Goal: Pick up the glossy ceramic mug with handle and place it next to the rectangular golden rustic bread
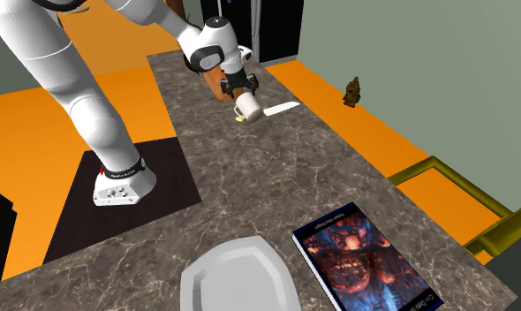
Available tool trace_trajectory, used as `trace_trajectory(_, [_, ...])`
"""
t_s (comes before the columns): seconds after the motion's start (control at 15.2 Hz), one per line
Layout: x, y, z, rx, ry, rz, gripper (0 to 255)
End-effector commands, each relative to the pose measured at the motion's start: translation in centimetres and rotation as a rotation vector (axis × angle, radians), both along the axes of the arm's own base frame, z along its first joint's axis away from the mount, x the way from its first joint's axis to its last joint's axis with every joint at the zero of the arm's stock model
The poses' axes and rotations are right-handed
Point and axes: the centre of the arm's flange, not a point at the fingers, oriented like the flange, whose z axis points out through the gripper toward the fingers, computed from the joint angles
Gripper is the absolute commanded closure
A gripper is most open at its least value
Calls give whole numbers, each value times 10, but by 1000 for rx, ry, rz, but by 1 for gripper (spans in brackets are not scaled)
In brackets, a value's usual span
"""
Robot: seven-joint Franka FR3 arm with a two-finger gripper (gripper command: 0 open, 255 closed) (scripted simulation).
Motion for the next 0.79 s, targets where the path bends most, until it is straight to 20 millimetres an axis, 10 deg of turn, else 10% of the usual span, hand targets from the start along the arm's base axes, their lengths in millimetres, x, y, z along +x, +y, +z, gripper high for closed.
trace_trajectory(0.0, [-8, -3, -10, -14, 50, 4, 0])
trace_trajectory(0.07, [-8, -3, -10, -14, 50, 4, 0])
trace_trajectory(0.13, [-7, -5, -13, -14, 50, 4, 255])
trace_trajectory(0.73, [-8, -3, -10, -14, 50, 4, 255])
